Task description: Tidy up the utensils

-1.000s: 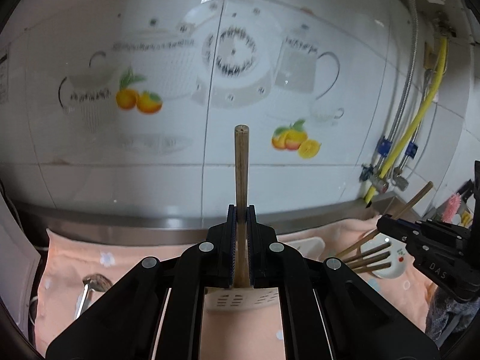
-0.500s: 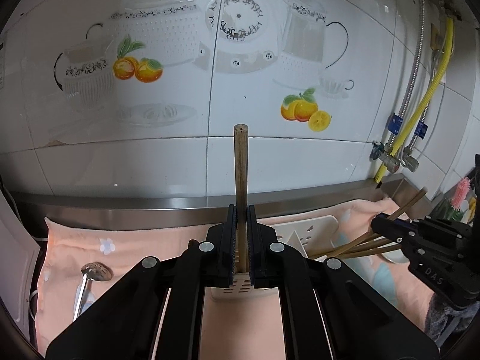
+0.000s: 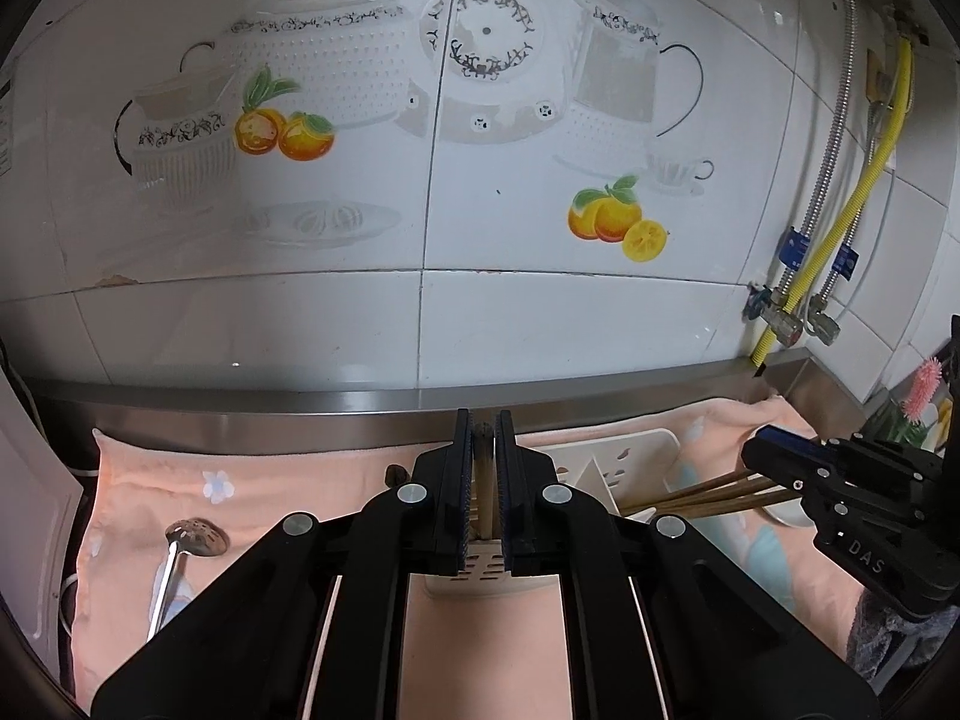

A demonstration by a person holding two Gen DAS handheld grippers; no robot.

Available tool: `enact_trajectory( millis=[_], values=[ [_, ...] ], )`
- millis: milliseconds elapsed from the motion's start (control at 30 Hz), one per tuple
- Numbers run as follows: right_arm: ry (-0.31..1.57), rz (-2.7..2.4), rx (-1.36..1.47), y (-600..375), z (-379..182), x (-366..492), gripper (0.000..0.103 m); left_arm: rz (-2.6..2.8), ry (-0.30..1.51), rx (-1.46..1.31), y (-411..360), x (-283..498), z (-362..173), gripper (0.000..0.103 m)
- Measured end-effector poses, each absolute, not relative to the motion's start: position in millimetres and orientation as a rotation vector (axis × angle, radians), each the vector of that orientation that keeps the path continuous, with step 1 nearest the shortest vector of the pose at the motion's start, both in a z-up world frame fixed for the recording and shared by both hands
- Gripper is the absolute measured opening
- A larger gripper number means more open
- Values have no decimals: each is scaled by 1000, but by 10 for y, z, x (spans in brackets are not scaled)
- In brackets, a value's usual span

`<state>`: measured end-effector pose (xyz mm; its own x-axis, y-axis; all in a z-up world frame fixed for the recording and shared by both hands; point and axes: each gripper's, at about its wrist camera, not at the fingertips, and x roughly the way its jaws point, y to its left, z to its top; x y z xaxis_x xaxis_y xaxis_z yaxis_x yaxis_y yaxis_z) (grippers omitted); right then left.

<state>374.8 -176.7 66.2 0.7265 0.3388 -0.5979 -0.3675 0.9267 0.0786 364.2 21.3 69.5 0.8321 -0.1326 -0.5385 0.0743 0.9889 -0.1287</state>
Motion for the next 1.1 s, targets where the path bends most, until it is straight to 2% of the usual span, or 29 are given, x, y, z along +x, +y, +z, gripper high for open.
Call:
enact_trajectory(
  millis=[133, 200, 267, 333, 400, 533, 600, 667, 733, 900, 967, 1100],
  values=[
    [639, 388, -41, -1797, 698, 3712, 25, -107, 577, -108, 220, 3613, 704, 10],
    [633, 385, -43, -1805, 720, 3686, 26, -103, 577, -104, 218, 3594, 711, 15],
    [629, 385, -43, -1814, 738, 3662, 29, -108, 575, -101, 214, 3569, 722, 16],
    [625, 383, -42, -1824, 757, 3638, 31, -108, 570, -98, 208, 3533, 739, 20],
    [621, 381, -41, -1836, 777, 3616, 34, -106, 563, -94, 198, 3501, 758, 28],
    [613, 379, -40, -1857, 818, 3565, 38, -105, 553, -90, 190, 3434, 804, 32],
    [606, 376, -36, -1870, 835, 3548, 42, -101, 549, -87, 186, 3411, 822, 40],
    [603, 376, -35, -1876, 848, 3530, 42, -96, 542, -84, 186, 3376, 844, 42],
    [598, 374, -35, -1881, 862, 3502, 48, -90, 542, -80, 188, 3347, 864, 45],
    [589, 371, -34, -1907, 903, 3432, 55, -80, 534, -79, 194, 3280, 899, 54],
    [585, 370, -33, -1918, 915, 3413, 57, -75, 532, -76, 195, 3254, 909, 63],
    [576, 358, -39, -1950, 940, 3352, 67, -56, 524, -77, 218, 3194, 931, 77]
  ],
)
